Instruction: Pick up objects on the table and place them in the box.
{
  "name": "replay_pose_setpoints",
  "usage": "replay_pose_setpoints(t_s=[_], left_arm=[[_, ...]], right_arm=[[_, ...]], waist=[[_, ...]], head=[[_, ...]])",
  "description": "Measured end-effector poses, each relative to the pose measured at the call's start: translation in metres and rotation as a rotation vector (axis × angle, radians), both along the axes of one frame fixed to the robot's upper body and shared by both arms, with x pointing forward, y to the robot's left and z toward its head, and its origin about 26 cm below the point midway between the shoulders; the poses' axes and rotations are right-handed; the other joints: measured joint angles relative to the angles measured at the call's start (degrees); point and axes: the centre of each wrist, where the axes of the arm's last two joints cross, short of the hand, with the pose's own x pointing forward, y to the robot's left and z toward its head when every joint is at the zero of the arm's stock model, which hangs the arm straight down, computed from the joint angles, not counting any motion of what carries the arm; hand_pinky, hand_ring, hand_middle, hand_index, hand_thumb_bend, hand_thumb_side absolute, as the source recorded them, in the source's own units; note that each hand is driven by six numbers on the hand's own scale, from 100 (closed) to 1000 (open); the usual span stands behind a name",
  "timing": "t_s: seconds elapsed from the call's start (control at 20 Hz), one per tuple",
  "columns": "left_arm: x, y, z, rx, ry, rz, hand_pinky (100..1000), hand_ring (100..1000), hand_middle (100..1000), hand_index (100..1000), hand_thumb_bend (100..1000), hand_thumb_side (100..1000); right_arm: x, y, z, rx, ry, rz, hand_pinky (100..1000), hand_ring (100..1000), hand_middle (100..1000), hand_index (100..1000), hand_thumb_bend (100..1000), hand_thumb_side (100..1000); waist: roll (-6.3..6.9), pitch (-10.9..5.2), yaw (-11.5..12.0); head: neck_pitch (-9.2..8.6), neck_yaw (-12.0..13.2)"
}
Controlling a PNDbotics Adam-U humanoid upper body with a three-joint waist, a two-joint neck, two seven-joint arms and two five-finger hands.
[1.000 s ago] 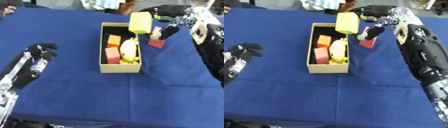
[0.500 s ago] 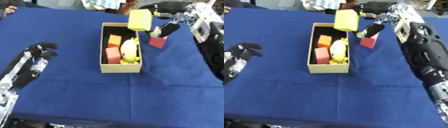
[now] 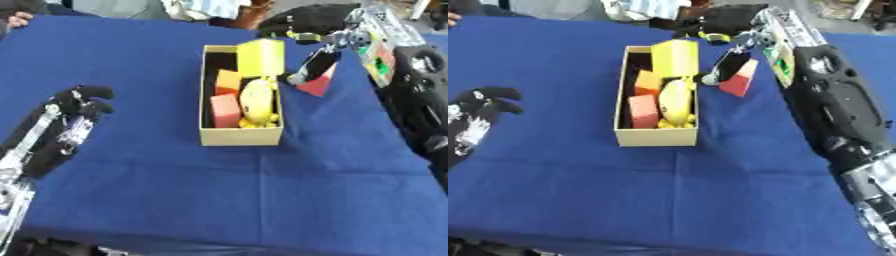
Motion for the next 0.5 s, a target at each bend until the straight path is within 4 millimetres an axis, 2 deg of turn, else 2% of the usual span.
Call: replay_pose_setpoints(t_s=[0.1, 0.5], left_arm=[[0.000, 0.000, 0.000, 0.001, 0.000, -0.001, 843, 714, 746, 843, 100, 807], [0.000, -0.001, -0.001, 0.004, 0.004, -0.010, 843, 713, 746, 843, 100, 808]], right_arm=[[0.000, 0.005, -0.002, -0.027, -0.011, 0.002, 972, 1000, 1000, 1000, 459, 566], [0.001, 0.019, -0.015, -0.135, -0.031, 0.008, 977, 1000, 1000, 1000, 453, 633]], waist=[[0.00, 0.00, 0.04], [0.00, 0.00, 0.49]], head=[[0.00, -0.21], [0.00, -1.07]])
